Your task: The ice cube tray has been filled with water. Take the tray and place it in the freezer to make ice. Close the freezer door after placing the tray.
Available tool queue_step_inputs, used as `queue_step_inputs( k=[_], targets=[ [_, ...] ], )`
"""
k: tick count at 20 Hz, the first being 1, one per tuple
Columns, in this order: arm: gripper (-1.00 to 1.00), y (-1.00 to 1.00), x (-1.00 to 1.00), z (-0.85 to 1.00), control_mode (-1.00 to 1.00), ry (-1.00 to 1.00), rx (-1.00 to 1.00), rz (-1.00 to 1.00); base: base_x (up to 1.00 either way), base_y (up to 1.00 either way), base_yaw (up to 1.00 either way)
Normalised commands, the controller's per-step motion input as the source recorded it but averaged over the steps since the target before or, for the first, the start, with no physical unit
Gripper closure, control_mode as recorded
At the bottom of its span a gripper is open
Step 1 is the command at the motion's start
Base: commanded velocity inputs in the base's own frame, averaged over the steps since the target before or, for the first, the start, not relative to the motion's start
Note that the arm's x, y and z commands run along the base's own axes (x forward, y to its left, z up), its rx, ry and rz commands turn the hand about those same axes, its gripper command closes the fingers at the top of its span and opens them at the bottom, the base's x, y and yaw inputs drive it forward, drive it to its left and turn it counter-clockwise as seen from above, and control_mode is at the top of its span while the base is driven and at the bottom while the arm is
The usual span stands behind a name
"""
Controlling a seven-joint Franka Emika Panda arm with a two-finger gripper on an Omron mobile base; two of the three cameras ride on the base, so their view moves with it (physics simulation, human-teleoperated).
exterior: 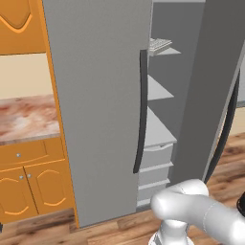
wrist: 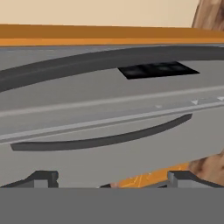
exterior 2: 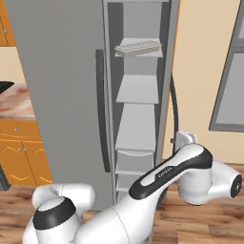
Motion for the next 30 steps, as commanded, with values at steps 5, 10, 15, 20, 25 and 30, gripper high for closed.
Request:
queue_step_inputs(
  k=[5, 10, 15, 20, 25, 30],
  targets=[
    [-1.00, -0.11, 0.31, -0.32, -1.00, 0.00, 0.00, 0.03, 0.00, 0.00, 0.00],
    [-1.00, -0.05, 0.23, -0.23, -1.00, 0.00, 0.00, 0.03, 0.00, 0.00, 0.00],
    [-1.00, -0.02, 0.29, -0.24, -1.00, 0.00, 0.00, 0.01, 0.00, 0.00, 0.00],
    [-1.00, -0.22, 0.21, -0.22, -1.00, 0.00, 0.00, 0.00, 0.00, 0.00, 0.00],
    [-1.00, -0.33, 0.19, -0.20, -1.00, 0.00, 0.00, 0.00, 0.00, 0.00, 0.00],
    [-1.00, -0.27, 0.26, -0.20, -1.00, 0.00, 0.00, 0.00, 0.00, 0.00, 0.00]
  ],
)
